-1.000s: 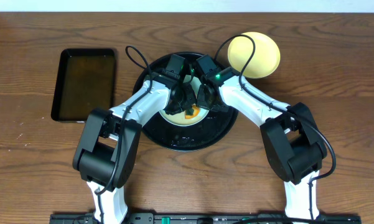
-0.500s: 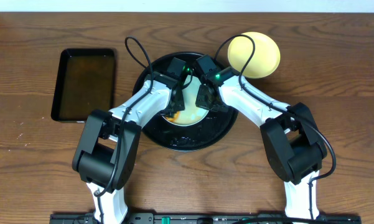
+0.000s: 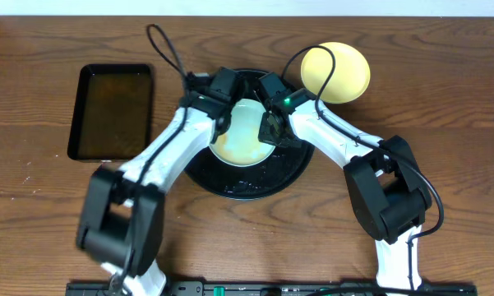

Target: Clean dirty plates on tray and stack at the side

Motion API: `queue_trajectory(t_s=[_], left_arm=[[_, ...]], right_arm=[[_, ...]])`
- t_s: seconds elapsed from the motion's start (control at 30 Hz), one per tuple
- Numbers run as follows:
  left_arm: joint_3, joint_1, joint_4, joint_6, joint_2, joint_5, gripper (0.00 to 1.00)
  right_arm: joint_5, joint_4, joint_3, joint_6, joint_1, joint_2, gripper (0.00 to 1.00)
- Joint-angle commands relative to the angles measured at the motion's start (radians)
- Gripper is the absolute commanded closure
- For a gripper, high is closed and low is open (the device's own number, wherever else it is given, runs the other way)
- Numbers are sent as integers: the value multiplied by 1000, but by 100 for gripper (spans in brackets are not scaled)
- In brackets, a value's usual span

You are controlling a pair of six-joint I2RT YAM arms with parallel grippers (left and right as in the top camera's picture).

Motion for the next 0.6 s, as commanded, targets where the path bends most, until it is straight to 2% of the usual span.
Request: queue_trajectory(t_s=[0.0, 0.27, 0.57], left_arm=[[10, 34, 7, 11, -130, 68, 93], [8, 238, -12, 23, -195, 415, 92], [-1, 428, -35, 22, -192, 559, 92]], right_arm=[[32, -4, 46, -132, 4, 16, 99], [83, -111, 255, -362, 4, 16, 99], [301, -312, 503, -486, 29, 16, 99]])
